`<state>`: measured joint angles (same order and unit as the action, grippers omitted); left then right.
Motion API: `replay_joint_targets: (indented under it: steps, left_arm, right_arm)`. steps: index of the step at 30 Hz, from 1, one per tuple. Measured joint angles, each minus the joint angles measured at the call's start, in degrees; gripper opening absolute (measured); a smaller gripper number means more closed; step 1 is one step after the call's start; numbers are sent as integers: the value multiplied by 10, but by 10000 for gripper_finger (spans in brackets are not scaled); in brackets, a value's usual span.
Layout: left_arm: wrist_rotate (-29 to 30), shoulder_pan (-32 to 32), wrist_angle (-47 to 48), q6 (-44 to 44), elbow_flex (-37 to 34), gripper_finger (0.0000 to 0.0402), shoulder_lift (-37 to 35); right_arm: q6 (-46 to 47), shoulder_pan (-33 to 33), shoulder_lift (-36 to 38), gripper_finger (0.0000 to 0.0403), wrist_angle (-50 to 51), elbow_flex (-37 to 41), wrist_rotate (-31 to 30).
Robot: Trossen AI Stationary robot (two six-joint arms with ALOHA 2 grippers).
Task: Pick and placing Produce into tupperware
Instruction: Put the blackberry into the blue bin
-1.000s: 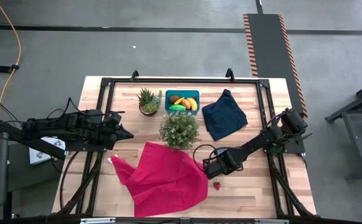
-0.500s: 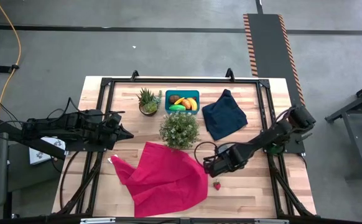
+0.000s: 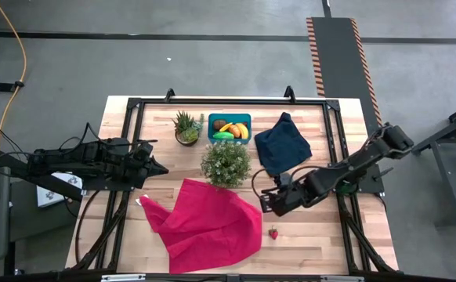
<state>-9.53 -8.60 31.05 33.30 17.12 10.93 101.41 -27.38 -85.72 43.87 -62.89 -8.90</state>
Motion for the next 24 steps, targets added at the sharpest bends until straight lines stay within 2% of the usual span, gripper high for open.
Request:
replay_joint_targets:
  steps: [13,24]
  left_arm:
    - [17,0,-1,17,0,0,0]
    - [75,0,-17,76,0,0,0]
  right_arm:
    - [-92,8,112,103,4,0,-106]
    - [-272,78,202,103,4,0,-120]
